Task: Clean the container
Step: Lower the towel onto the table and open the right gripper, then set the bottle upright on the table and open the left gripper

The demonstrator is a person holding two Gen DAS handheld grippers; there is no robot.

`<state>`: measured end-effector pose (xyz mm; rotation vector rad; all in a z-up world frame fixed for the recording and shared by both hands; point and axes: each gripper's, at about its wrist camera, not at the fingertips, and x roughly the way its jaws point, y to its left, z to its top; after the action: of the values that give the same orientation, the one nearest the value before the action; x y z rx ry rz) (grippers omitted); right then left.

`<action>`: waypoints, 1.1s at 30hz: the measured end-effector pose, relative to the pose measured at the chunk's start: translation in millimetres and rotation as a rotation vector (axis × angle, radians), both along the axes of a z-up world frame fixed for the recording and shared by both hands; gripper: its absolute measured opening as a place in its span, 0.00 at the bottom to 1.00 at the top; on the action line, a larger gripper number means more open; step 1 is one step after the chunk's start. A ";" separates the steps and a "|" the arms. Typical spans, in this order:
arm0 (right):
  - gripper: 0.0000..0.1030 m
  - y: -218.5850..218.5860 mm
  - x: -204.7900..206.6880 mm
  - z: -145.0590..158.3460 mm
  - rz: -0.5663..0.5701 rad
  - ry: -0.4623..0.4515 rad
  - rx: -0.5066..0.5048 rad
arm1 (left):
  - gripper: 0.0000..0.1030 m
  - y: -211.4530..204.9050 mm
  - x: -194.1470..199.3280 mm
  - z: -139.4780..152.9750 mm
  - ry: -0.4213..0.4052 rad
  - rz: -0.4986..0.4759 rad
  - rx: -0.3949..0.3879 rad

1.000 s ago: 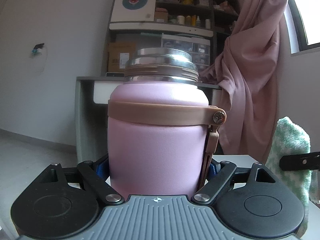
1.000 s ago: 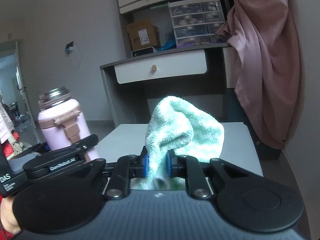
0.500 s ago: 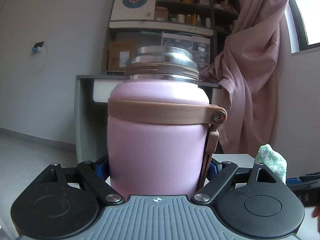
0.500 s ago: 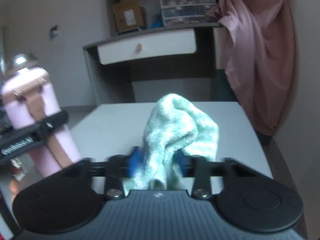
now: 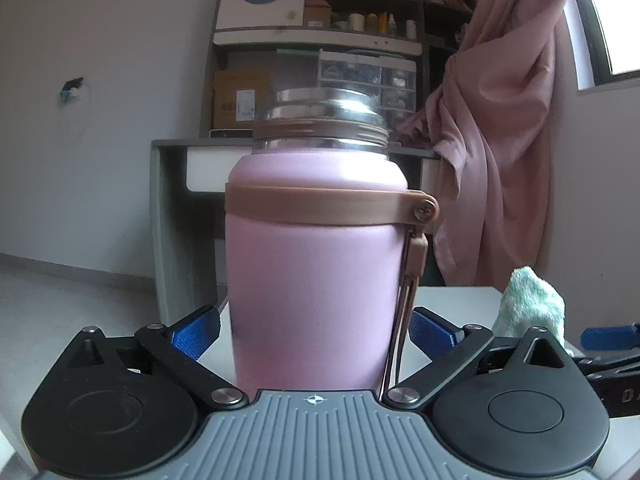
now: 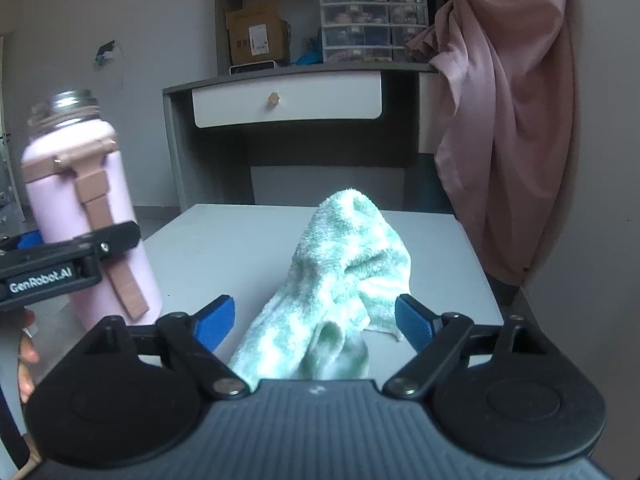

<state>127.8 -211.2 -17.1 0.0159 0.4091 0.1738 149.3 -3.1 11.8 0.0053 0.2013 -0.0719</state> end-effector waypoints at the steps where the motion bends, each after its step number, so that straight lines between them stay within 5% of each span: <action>1: 0.85 0.4 -4.1 0.9 0.003 -0.007 -0.004 | 1.00 -0.1 -2.9 0.3 0.002 -0.002 0.007; 10: 0.85 1.5 -40.5 6.5 -0.013 -0.027 -0.020 | 1.00 1.1 -39.0 5.6 0.026 0.009 0.011; 18: 0.85 3.8 -72.8 3.1 -0.062 -0.005 0.015 | 1.00 -12.3 -87.6 2.9 0.080 -0.002 0.101; 25: 0.85 14.4 -99.4 -10.1 -0.101 0.010 0.017 | 1.00 -2.0 -117.8 -9.2 0.155 0.004 -0.006; 33: 0.85 18.6 -114.1 -20.2 -0.121 0.033 0.025 | 1.00 2.6 -130.8 -22.7 0.193 -0.001 -0.015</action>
<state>13.7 -192.6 -37.4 0.0683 0.4374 0.0596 18.5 -0.5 -10.9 -0.0169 0.3937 -0.0748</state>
